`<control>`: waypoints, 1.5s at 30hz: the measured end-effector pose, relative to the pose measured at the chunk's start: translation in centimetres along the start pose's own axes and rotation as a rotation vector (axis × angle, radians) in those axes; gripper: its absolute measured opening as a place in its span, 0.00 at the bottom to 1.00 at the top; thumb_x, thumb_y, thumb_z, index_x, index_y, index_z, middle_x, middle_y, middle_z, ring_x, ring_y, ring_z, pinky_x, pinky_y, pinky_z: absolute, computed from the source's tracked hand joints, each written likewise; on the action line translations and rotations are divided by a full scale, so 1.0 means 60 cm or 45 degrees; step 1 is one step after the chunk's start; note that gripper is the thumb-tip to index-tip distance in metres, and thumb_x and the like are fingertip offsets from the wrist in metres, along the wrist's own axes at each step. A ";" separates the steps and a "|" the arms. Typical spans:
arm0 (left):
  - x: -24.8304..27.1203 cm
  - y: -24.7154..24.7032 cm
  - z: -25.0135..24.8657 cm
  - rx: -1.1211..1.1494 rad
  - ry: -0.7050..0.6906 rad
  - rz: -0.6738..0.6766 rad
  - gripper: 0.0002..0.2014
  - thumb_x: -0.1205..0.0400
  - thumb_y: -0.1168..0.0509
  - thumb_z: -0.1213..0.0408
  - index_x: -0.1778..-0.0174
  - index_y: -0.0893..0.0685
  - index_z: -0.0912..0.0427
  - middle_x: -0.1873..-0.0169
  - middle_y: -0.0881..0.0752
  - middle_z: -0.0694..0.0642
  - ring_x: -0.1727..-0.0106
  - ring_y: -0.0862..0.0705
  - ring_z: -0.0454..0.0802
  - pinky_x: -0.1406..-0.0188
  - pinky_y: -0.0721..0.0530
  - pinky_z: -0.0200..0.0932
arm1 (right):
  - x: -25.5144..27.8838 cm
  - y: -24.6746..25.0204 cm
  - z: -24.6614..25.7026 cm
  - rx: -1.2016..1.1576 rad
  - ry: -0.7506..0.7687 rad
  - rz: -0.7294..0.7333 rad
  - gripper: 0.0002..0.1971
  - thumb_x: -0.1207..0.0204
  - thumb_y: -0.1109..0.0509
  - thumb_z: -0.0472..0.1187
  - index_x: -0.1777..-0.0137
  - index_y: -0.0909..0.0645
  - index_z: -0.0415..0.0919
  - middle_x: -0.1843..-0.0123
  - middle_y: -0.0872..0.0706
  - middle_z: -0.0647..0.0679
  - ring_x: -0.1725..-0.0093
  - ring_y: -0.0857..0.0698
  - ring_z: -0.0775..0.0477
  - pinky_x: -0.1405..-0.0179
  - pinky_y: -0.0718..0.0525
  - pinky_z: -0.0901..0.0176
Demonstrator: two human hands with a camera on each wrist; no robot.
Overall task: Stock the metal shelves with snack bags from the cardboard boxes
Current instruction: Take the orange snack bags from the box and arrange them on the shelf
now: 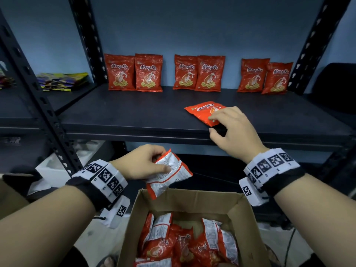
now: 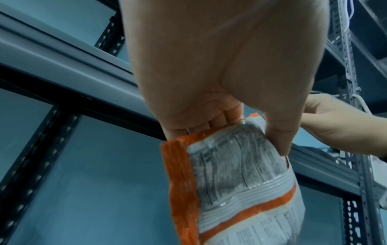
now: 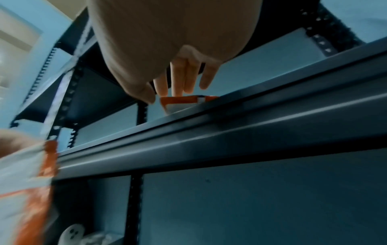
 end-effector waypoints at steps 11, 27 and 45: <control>0.013 -0.005 -0.039 0.495 -0.054 0.083 0.17 0.18 0.24 0.62 0.39 0.14 0.70 0.46 0.08 0.67 0.44 0.09 0.69 0.38 0.13 0.69 | 0.054 -0.106 0.093 -0.808 -0.464 0.429 0.07 0.18 0.24 0.47 0.50 0.10 0.45 0.58 0.08 0.52 0.63 0.12 0.63 0.62 0.18 0.70; 0.009 0.024 0.014 0.775 0.185 -0.087 0.14 0.21 0.25 0.64 0.45 0.16 0.68 0.53 0.07 0.65 0.56 0.06 0.52 0.58 0.09 0.40 | 0.065 -0.079 0.029 -1.081 -0.975 -0.058 0.11 0.16 0.28 0.46 0.53 0.20 0.38 0.53 0.10 0.35 0.52 0.09 0.32 0.52 0.11 0.34; 0.023 0.071 -0.009 0.517 0.244 -0.984 0.15 0.10 0.42 0.59 0.64 0.30 0.54 0.68 0.23 0.51 0.65 0.25 0.47 0.62 0.25 0.44 | 0.083 -0.075 0.061 -0.834 -0.841 -0.229 0.14 0.12 0.33 0.46 0.57 0.26 0.40 0.64 0.20 0.50 0.68 0.24 0.60 0.67 0.25 0.67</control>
Point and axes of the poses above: each hand's wrist, its own x-axis away from the middle knuckle, its own y-axis out of the back of the hand, z = x × y, the point moved 7 cm from there along -x, towards the middle knuckle
